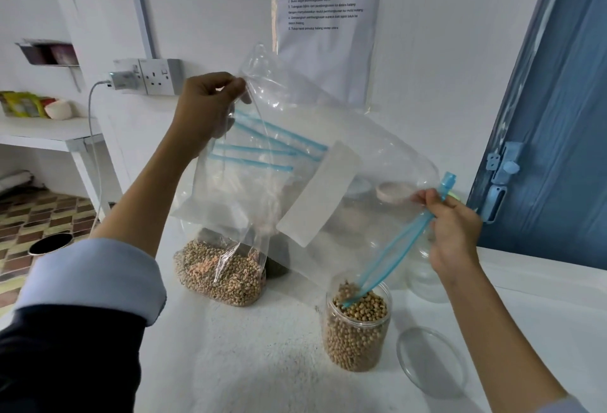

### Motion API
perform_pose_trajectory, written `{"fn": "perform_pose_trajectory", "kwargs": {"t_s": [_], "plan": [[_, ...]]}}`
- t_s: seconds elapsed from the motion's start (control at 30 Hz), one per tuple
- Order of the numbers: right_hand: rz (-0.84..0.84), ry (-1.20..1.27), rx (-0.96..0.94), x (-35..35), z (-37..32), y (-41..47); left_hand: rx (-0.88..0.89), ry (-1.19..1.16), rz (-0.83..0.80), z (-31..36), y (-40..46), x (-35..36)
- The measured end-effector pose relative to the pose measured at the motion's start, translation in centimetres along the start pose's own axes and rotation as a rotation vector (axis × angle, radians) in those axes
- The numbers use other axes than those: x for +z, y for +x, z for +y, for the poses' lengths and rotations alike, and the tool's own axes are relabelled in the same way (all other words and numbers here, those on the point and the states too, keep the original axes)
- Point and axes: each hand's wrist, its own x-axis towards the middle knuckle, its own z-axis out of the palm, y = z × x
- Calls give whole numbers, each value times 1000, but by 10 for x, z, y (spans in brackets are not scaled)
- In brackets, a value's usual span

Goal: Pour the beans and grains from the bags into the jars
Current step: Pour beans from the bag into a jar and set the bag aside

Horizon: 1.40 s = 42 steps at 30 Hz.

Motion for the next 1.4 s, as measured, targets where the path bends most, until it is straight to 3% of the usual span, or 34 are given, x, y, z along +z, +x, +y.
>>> {"fn": "perform_pose_trajectory", "kwargs": {"t_s": [0.2, 0.3, 0.4, 0.5, 0.6, 0.7, 0.8, 0.9, 1.0, 1.1, 1.2, 1.3, 1.4], "plan": [[21, 33, 22, 0, 3, -1, 1, -21, -13, 2, 3, 4], [-51, 44, 53, -1, 2, -2, 13, -39, -22, 3, 4, 3], [7, 65, 27, -2, 0, -1, 23, -39, -24, 5, 6, 5], [-92, 41, 48, -2, -2, -1, 37, -42, -38, 9, 7, 7], [-25, 60, 38, -4, -1, 1, 53, -41, -50, 11, 8, 9], [-82, 55, 79, -4, -1, 0, 53, -25, -64, 14, 10, 11], [3, 97, 66, -3, 0, 0, 70, -23, -76, 16, 11, 14], [-106, 18, 89, 0, 3, -4, 91, 20, -80, 17, 13, 17], [-17, 68, 95, -2, 3, 0, 92, 35, -65, 17, 15, 17], [-83, 37, 120, -3, 3, 1, 93, 43, -65, 18, 16, 17], [15, 70, 87, -3, 7, 2, 104, 29, -95, 18, 16, 17], [-66, 56, 124, -2, 8, 2, 112, 17, -110, 18, 19, 18], [10, 107, 106, -5, 9, 5, 112, 31, -120, 19, 21, 20]]}}
